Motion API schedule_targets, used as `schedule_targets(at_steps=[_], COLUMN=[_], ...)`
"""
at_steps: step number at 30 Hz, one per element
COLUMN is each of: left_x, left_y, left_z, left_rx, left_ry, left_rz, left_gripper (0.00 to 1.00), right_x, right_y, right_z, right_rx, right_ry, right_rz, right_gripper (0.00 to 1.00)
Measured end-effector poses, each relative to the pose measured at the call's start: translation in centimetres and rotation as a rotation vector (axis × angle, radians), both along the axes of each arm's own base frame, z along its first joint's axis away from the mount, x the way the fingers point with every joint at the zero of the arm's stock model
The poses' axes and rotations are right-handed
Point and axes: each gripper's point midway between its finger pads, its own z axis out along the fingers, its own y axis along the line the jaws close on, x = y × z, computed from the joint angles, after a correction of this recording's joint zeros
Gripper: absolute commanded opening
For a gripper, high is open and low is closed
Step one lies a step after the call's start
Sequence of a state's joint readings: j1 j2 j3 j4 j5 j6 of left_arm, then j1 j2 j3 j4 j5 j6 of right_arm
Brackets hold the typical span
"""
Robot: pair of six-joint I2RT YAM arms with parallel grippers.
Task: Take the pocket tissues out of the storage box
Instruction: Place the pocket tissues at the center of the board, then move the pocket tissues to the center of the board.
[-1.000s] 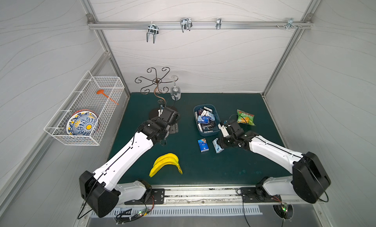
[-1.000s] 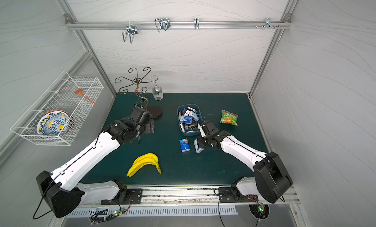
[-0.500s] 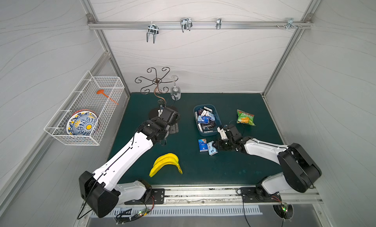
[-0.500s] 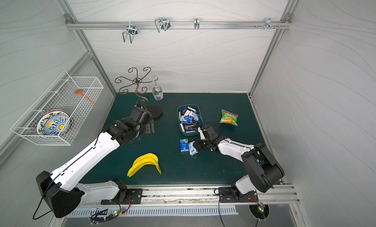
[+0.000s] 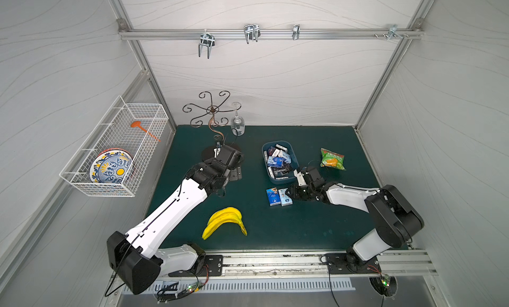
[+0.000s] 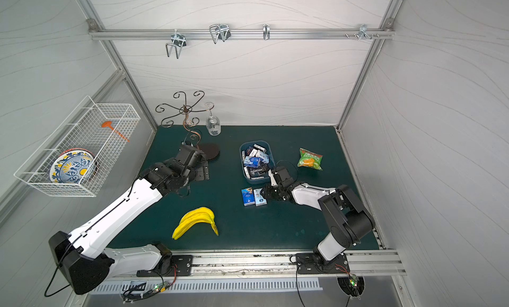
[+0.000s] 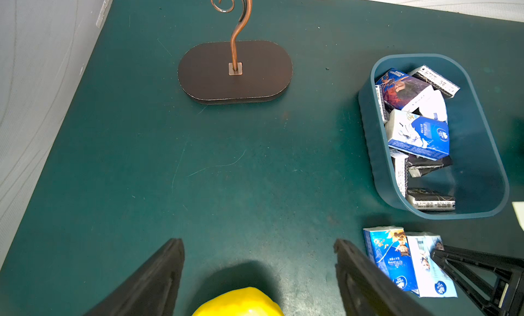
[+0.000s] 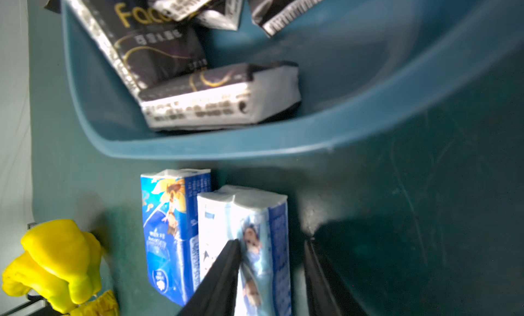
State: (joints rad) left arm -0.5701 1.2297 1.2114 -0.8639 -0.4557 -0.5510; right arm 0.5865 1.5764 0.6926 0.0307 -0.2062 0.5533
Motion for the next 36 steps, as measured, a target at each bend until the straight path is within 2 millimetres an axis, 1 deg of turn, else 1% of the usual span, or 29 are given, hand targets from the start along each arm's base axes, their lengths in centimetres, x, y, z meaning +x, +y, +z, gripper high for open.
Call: schedule_targets(at_steps=[6,8,11,14,16,19,20,21,23,25,28,29,36], left_x=[0.0,0.0,0.0,0.0,0.0,0.0,0.0,0.0,-0.1,-0.1,-0.1,-0.1,-0.2], left_y=[0.0,0.0,0.0,0.0,0.0,0.0,0.0,0.0,-0.1,-0.1,-0.1,-0.1,-0.1], left_z=[0.0,0.0,0.0,0.0,0.0,0.0,0.0,-0.1,-0.2,-0.3,-0.4,-0.4,0.0], left_rx=[0.000,0.000,0.000,0.000,-0.001,-0.001,0.000,-0.001,-0.002,-0.003,-0.005,-0.005,-0.013], left_ry=[0.000,0.000,0.000,0.000,0.000,0.001,0.001,0.002,0.005,0.008,0.010,0.010,-0.002], left_rz=[0.000,0.000,0.000,0.000,-0.001,-0.001,-0.001,-0.002,-0.003,-0.005,-0.007,-0.007,-0.008], left_gripper=[0.87,0.87,0.87,0.87,0.87,0.87,0.87,0.87,0.87,0.87,0.87,0.87,0.87], right_x=[0.1,0.0,-0.2,-1.3,-2.3,-3.4,-3.5,-3.6,-3.6,-3.5,-3.3,-3.1,-1.2], right_y=[-0.3,-0.4,-0.1,0.8,1.7,2.8,3.1,3.4,3.8,3.8,3.5,3.5,4.5], right_z=[0.5,1.2,2.9,4.1,4.3,4.4,4.4,4.3,3.7,2.7,0.7,0.5,0.4], right_rx=[-0.006,-0.009,-0.013,-0.045,-0.095,-0.197,-0.226,-0.259,-0.319,-0.383,-0.469,-0.483,-0.458], right_ry=[-0.015,-0.033,-0.086,-0.154,-0.188,-0.232,-0.243,-0.252,-0.266,-0.266,-0.249,-0.253,-0.285], right_rz=[-0.011,-0.014,-0.006,0.043,0.092,0.152,0.164,0.172,0.183,0.186,0.178,0.172,0.049], right_gripper=[0.52,0.54,0.56,0.62,0.64,0.66,0.66,0.69,0.69,0.66,0.62,0.61,0.58])
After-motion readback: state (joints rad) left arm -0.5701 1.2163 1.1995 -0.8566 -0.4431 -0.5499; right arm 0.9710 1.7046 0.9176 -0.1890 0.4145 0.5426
